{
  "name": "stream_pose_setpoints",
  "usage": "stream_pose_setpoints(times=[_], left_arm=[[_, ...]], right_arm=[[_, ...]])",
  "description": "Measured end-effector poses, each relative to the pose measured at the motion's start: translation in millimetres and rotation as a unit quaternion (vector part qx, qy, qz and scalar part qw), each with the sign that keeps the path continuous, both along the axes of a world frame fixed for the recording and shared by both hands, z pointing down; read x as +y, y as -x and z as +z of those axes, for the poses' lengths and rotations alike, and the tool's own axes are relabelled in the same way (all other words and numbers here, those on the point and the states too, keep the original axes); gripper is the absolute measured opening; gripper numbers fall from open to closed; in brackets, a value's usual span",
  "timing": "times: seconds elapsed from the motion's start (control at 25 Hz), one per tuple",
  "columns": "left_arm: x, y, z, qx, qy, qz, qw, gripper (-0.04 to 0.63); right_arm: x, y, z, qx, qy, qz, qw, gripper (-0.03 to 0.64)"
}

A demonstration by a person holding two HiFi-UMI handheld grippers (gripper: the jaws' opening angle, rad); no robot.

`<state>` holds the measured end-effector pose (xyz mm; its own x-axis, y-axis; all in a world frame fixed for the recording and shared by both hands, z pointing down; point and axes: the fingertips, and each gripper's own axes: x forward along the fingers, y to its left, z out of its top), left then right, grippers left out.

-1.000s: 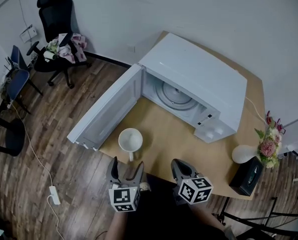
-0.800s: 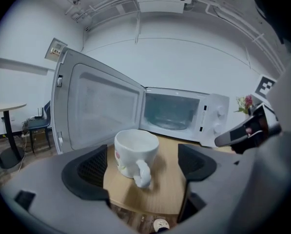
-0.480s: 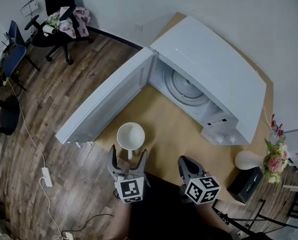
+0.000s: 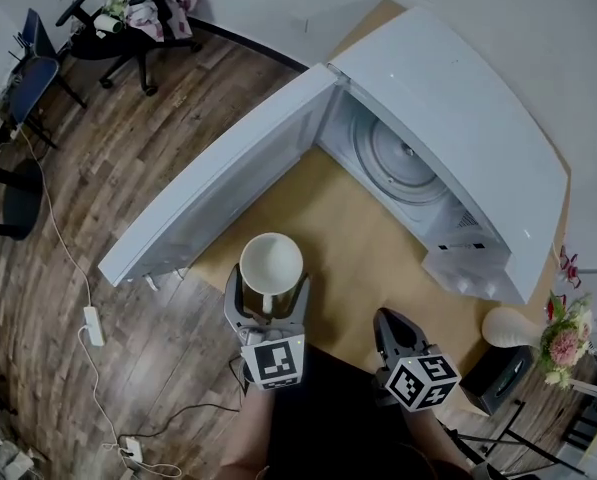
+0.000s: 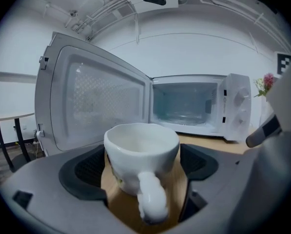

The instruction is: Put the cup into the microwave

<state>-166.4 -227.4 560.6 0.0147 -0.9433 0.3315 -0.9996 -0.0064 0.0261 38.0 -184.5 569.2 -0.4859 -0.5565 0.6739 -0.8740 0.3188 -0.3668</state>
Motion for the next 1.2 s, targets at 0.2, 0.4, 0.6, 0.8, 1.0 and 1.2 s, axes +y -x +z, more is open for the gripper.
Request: stream_pose_setpoints(times=[0.2, 0.4, 0.6, 0.8, 1.0, 1.2], left_arm=[[-11, 3, 2, 0.001, -0.008, -0.008, 0.9999, 0.454], [-18, 3, 3, 0.001, -0.008, -0.011, 0.9999, 0.454], [-24, 4, 3, 0.005, -0.009, -0.022, 0.9997, 0.453], [-24, 5, 2, 0.009, -0.012, -0.026, 0.9995, 0.453], [-23, 4, 3, 0.011, -0.011, -0.024, 0.9996, 0.453], [-22, 0, 2, 0.019, -0.012, -0.015, 0.9996, 0.454]], right_arm=[[0, -4, 7, 0.002, 0.01, -0.004, 1.0, -0.005], [-1, -9, 11, 0.002, 0.013, 0.0, 1.0, -0.005], [0, -13, 10, 0.001, 0.012, 0.006, 1.0, -0.006], [2, -20, 9, 0.001, 0.01, 0.014, 1.0, -0.006], [4, -21, 8, -0.005, 0.008, 0.018, 1.0, -0.006], [2, -22, 5, -0.011, 0.003, 0.025, 1.0, -0.006]])
